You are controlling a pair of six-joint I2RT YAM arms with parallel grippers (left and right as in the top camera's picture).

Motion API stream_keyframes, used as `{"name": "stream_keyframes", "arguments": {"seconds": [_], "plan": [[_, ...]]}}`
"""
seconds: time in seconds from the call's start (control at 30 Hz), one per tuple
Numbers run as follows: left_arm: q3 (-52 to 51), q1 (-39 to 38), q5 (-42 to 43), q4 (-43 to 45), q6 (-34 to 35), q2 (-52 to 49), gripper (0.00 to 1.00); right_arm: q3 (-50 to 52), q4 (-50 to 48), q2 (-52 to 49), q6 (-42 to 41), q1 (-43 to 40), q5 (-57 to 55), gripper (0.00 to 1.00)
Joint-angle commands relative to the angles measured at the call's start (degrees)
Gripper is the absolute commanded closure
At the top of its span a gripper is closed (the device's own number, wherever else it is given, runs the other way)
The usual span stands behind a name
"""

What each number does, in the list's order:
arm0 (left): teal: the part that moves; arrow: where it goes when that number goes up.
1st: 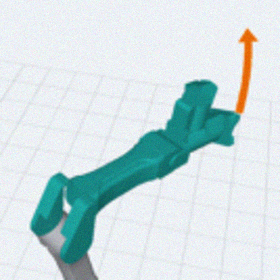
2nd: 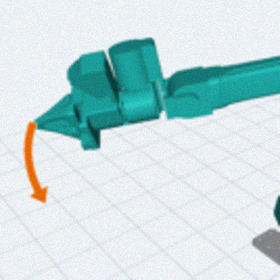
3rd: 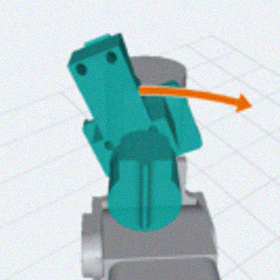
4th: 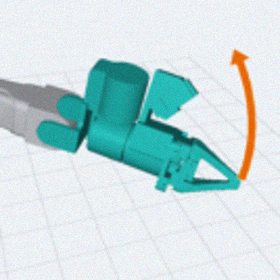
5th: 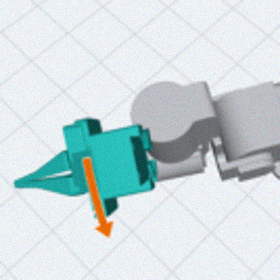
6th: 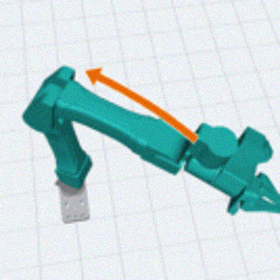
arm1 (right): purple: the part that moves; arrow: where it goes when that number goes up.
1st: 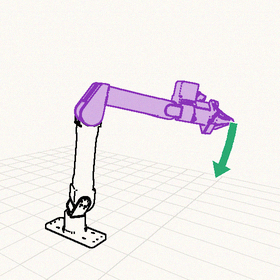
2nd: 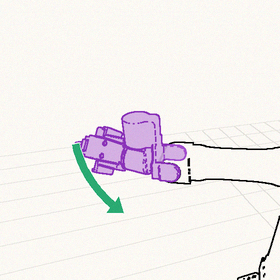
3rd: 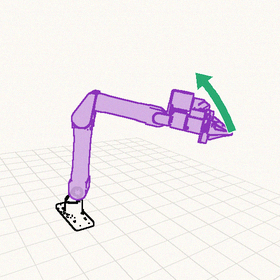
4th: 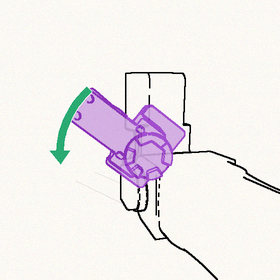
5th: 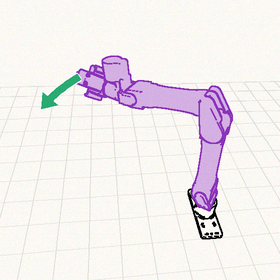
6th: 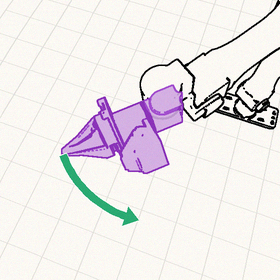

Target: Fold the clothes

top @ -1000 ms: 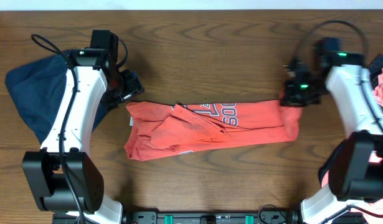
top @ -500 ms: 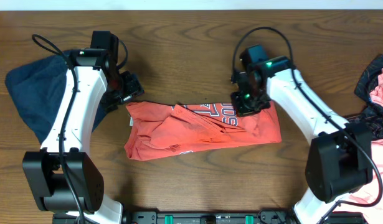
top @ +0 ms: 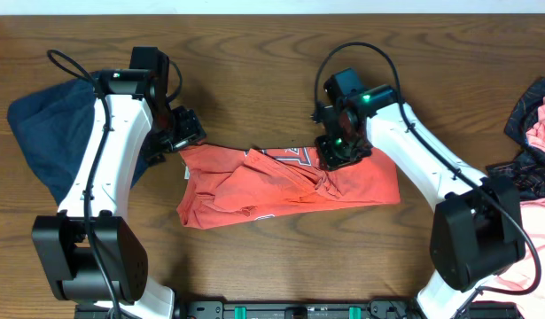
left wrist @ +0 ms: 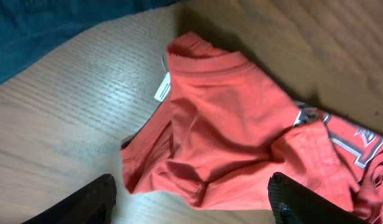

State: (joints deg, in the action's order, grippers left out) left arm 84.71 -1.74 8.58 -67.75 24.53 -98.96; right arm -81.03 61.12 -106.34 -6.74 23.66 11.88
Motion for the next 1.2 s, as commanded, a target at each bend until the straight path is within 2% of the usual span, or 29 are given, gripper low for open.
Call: {"name": "stream_keyframes", "arguments": {"seconds": [0.0,0.2,0.3,0.5,0.7,0.8,0.97,1.07,1.1,1.17], "plan": [[-0.33,0.22,-0.72,-1.03,-2.82,0.46,0.15,0.13,1.66,0.35,-6.23,-2.32,-9.86,0.69],[-7.15,0.22,-0.37,1.09,-6.05,0.37,0.05,0.13,5.29,1.53,-6.67,-5.88,-14.29,0.65],[-13.03,0.22,3.23,5.62,-9.07,0.35,0.05,0.13,5.95,1.55,-6.51,-7.17,-14.25,0.65],[-24.09,0.22,4.35,16.94,-10.86,0.35,0.05,0.15,6.8,1.55,-6.51,-7.89,-14.25,0.65],[-31.1,0.22,10.54,26.62,-13.46,0.35,0.07,0.13,6.82,1.55,-6.54,-7.89,-14.23,0.65],[-33.9,0.15,12.0,30.16,-13.84,0.35,0.17,0.15,7.04,1.55,-6.56,-7.89,-14.23,0.65],[-34.86,0.17,11.96,31.08,-13.86,0.37,0.5,0.15,7.43,1.55,-6.54,-7.89,-14.23,0.65],[-34.45,0.17,11.74,31.71,-14.27,0.39,0.88,0.15,7.85,1.55,-6.54,-7.93,-14.27,0.65],[-34.05,0.17,11.74,31.63,-14.27,0.39,0.94,0.13,7.96,1.55,-6.54,-8.0,-14.29,0.65],[-32.63,0.26,11.65,30.56,-14.25,0.7,0.94,0.13,8.07,1.55,-6.58,-8.46,-14.53,0.66]]}}
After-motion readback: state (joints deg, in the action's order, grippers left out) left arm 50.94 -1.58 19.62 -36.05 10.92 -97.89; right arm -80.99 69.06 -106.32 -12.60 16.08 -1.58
